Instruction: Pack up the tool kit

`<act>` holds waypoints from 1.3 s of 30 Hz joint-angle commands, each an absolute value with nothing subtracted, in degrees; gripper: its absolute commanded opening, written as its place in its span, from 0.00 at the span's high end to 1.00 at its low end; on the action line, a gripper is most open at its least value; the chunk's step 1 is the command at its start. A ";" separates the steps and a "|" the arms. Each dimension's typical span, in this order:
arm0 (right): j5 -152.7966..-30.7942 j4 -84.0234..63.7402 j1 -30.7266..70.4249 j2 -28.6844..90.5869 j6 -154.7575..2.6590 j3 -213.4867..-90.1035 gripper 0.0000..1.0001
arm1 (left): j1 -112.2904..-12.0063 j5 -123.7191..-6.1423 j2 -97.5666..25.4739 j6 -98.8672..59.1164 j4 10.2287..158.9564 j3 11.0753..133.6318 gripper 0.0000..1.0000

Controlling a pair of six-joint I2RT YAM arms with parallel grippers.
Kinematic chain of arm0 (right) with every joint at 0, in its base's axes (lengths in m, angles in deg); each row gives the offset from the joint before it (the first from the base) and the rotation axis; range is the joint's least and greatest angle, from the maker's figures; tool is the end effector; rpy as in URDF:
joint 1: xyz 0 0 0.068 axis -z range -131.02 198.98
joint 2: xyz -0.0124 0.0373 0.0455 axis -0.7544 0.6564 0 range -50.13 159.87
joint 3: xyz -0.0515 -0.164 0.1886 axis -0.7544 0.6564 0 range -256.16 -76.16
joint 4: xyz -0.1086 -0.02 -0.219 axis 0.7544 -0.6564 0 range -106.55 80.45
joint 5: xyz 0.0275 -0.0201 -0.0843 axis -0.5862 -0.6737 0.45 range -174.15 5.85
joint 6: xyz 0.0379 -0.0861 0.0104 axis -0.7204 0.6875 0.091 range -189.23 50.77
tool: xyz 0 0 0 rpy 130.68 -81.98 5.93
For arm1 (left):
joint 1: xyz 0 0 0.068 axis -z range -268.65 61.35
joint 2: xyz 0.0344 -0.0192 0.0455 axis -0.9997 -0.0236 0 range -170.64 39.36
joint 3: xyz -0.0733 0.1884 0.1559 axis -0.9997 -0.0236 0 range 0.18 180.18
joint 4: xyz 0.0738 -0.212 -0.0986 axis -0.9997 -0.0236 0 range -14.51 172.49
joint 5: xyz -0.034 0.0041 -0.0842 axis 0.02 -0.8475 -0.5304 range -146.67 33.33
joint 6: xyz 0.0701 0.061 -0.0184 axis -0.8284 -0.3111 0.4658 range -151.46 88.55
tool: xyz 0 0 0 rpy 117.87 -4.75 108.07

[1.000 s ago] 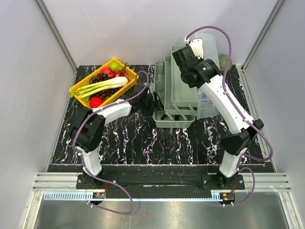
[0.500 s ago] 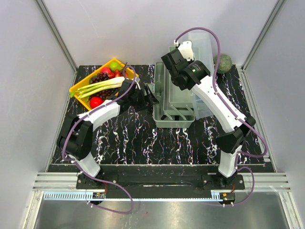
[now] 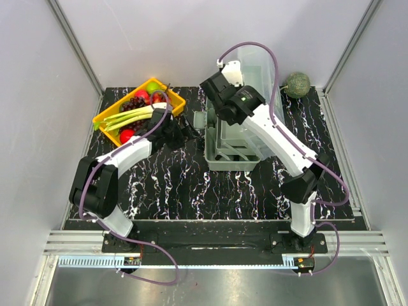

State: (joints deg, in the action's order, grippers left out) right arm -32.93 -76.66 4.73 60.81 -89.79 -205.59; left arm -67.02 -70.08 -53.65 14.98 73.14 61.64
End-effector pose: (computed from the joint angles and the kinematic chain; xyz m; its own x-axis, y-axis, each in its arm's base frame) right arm 0.3253 0.2236 0.3764 -0.5271 -0.2064 -0.8243 0.1251 0.9406 -0.3156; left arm 0.3432 -0.1575 0.1881 -0.7973 -0.4421 -0.4109 -0.0816 0.7535 -0.6523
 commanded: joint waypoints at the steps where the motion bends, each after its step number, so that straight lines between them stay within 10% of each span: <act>1: -34.41 -71.42 2.31 64.03 -93.40 -207.46 1.00 | -67.99 -67.22 -50.29 16.09 74.67 60.13 0.13; 21: -42.58 -60.79 -4.29 63.00 -91.21 -211.88 0.54 | -72.48 -64.40 -47.21 16.89 71.41 56.35 0.13; 34: -45.39 -46.47 -2.62 25.67 -88.66 -163.47 0.04 | -77.84 -73.08 -54.32 12.05 71.14 64.16 0.18; 39: -50.57 -48.74 2.81 15.98 -91.37 -151.94 0.01 | -77.75 -76.71 -57.49 15.12 78.00 62.85 0.25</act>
State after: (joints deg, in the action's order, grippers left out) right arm -46.37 -50.28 -1.52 21.35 -88.79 -157.70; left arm -77.95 -71.78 -55.47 13.67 71.53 62.20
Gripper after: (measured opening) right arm 0.991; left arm 0.768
